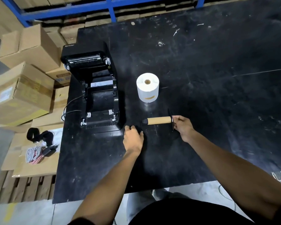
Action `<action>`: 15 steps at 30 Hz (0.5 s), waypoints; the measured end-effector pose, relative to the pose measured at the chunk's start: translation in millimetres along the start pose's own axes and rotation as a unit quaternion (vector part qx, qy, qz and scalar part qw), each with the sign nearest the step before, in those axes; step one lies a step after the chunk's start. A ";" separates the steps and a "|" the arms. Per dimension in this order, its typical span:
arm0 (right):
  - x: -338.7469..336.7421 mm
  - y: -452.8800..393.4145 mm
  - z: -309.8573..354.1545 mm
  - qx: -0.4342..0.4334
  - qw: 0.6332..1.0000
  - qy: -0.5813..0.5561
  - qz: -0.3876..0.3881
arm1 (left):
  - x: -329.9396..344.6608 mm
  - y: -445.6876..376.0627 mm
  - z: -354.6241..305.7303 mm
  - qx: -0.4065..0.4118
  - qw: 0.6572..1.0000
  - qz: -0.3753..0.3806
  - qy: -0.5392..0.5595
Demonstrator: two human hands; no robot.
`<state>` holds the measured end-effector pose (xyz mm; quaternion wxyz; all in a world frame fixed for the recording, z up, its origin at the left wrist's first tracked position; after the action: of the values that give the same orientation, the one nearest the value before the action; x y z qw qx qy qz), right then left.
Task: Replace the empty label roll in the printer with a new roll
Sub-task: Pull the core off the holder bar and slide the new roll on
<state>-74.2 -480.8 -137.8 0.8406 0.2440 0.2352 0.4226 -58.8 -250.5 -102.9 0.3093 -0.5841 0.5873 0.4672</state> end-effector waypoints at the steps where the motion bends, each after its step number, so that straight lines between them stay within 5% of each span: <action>1: -0.9 -1.5 0.0 -0.005 1.000 0.006 0.001 | -2.5 -1.5 -0.5 -0.009 0.999 -0.021 0.025; 5: -3.3 -2.8 2.9 -0.030 0.999 0.033 0.022 | -29.0 -15.9 -29.7 0.063 0.976 -0.106 0.180; 10: 4.6 4.4 15.0 -0.069 0.993 0.062 0.068 | -18.0 -23.5 -82.0 0.278 0.952 0.119 -0.052; 15: -5.0 -6.1 25.0 -0.075 0.994 0.069 0.042 | -17.2 -31.7 -87.3 0.313 0.938 0.119 -0.090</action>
<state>-58.2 -493.4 -121.3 0.8198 0.1606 0.2499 0.4896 -9.8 -319.3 -60.6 0.4705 -0.3393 0.7387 0.3432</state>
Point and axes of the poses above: each hand's wrist, its own y-axis away from the middle knuckle, its own x-axis out of the palm, z = x × y, the point moved 4 cm from there along -y, towards the middle knuckle, and after that the axes turned 6 degrees about -z, right-handed, at the moved point
